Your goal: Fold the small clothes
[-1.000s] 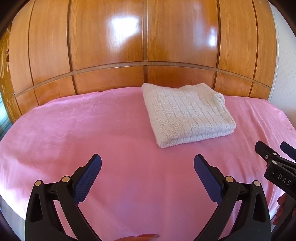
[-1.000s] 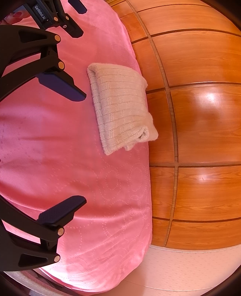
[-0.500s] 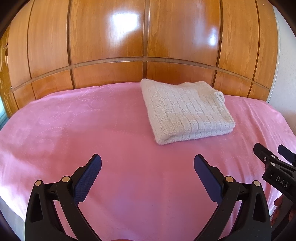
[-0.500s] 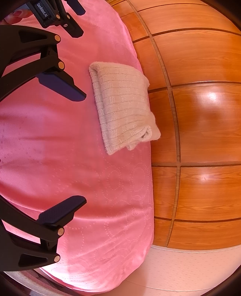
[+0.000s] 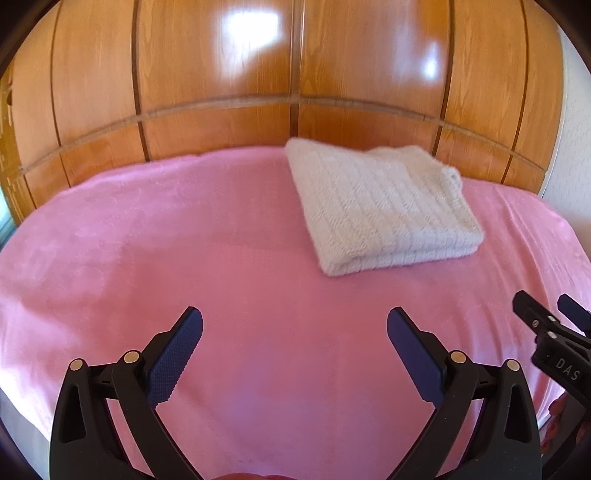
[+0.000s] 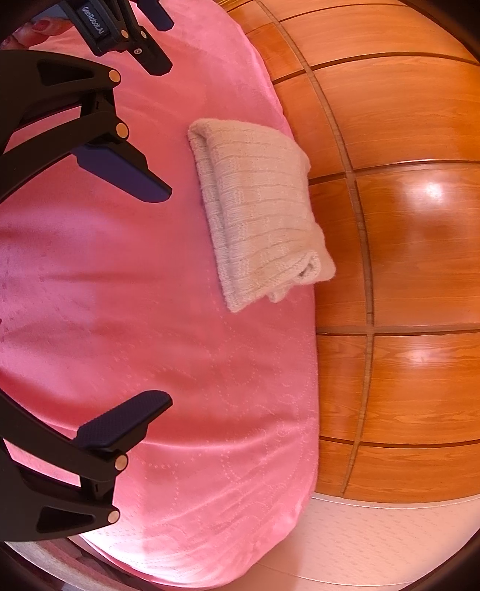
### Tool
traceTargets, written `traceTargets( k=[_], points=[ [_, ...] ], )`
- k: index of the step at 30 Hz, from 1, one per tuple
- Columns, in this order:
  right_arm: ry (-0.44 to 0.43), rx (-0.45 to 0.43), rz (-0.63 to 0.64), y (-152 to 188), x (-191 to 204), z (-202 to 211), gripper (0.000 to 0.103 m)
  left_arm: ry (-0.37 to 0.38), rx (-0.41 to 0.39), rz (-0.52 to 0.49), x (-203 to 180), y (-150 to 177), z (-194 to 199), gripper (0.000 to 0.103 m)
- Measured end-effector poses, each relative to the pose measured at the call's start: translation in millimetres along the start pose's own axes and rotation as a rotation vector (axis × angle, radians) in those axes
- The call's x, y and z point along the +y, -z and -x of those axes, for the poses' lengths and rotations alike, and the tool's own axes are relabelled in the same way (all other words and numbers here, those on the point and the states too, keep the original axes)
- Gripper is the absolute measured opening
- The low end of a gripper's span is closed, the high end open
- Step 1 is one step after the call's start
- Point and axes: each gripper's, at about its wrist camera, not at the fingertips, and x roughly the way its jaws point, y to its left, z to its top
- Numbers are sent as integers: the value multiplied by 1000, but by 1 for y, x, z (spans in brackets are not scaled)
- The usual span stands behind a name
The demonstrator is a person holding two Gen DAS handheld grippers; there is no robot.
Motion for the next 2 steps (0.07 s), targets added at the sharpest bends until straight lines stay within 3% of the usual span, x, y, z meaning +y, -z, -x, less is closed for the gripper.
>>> traceTargets(
  k=[2],
  points=[
    [8, 13, -5, 1, -2, -5, 101, -17, 28, 19, 11, -1, -10, 99]
  ],
)
